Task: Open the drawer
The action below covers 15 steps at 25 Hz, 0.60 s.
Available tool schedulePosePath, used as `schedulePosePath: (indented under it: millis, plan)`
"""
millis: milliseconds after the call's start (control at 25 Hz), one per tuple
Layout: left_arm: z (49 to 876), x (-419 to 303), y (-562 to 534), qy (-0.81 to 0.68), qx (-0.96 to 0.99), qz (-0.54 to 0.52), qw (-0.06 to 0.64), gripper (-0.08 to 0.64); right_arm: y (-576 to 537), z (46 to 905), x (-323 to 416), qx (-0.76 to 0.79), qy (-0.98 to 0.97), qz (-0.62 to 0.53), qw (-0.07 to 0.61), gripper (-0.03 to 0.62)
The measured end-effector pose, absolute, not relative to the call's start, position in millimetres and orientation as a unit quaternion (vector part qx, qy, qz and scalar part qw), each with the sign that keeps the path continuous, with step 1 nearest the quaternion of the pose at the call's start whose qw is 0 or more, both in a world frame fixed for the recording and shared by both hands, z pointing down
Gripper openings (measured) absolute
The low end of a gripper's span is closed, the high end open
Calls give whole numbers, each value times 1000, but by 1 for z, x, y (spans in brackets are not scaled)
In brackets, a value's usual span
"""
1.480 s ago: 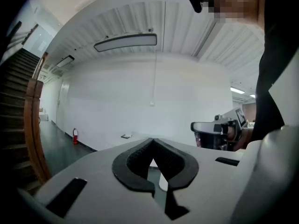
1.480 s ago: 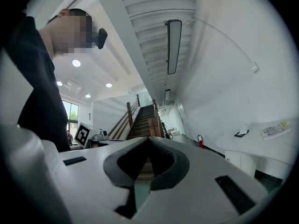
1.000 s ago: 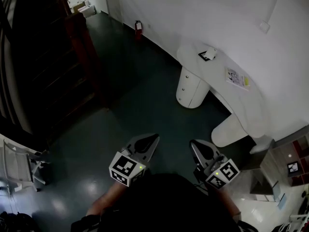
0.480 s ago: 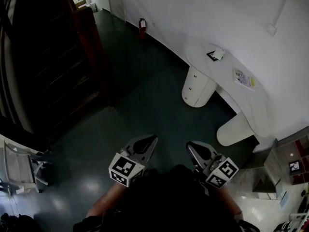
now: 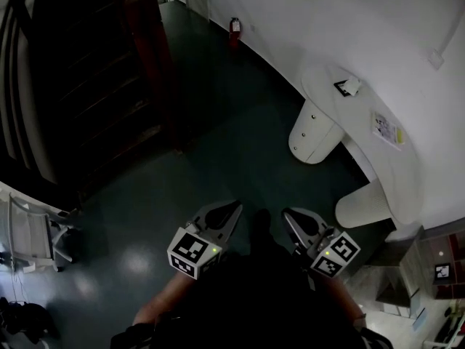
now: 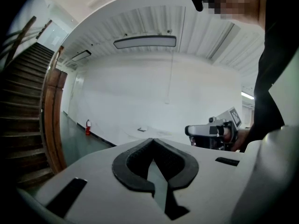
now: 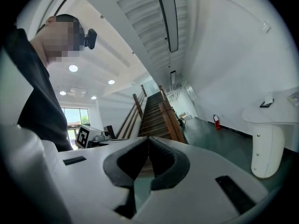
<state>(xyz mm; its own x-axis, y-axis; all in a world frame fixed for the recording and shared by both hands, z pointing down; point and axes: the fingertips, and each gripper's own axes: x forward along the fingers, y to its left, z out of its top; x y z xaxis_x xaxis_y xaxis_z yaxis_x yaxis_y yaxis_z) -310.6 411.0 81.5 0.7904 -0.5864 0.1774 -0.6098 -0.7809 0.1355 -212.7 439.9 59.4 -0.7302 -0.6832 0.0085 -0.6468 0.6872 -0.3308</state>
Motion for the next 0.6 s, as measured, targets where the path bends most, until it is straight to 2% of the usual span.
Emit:
schedulePosePath:
  millis: [280, 600]
  plan:
    - [78, -296, 338, -339, 934, 60, 100, 12, 357, 52, -207, -321, 933, -152, 55, 17]
    - [67, -231, 244, -325, 938, 59, 105, 11, 271, 49, -138, -333, 927, -163, 61, 17]
